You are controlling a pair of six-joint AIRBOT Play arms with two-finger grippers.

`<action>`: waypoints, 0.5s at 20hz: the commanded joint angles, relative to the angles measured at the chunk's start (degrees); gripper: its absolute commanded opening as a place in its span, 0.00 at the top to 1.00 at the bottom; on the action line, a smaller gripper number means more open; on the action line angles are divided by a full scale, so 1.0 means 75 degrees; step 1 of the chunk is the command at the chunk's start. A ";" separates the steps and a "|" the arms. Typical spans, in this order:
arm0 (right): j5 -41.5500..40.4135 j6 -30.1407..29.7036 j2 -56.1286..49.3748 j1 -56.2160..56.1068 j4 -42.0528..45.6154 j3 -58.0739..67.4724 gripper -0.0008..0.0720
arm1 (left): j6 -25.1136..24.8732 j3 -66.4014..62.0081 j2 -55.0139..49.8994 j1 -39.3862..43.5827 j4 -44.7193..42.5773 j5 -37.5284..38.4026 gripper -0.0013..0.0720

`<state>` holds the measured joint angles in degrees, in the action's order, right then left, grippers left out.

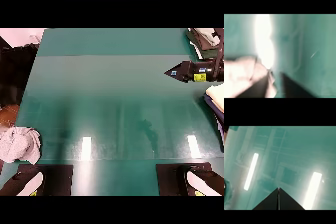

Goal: Fold the shirts.

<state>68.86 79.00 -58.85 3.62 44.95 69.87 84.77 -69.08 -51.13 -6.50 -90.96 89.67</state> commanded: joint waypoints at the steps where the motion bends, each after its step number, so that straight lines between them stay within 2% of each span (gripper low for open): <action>1: 0.0023 -0.0207 0.0000 -0.0009 0.0038 -0.0003 0.97 | 0.0778 0.2069 0.0589 -0.0408 -0.1498 0.0087 0.13; 5: 0.0035 -0.0350 0.0000 -0.0009 0.0038 -0.0003 0.97 | 0.1107 0.3654 0.0586 -0.1032 -0.1687 -0.0522 0.12; 9: 0.0038 -0.0463 0.0000 -0.0009 0.0038 -0.0006 0.97 | 0.1134 0.4503 0.0586 -0.1137 -0.1818 -0.0956 0.13; 10: 0.0035 -0.0463 0.0000 -0.0009 0.0038 -0.0003 0.97 | 0.1195 0.4514 0.0586 -0.1137 -0.1818 -0.0970 0.19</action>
<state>69.12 76.07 -58.85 3.62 45.23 69.87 92.55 -39.03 -46.89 -14.31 -103.31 84.53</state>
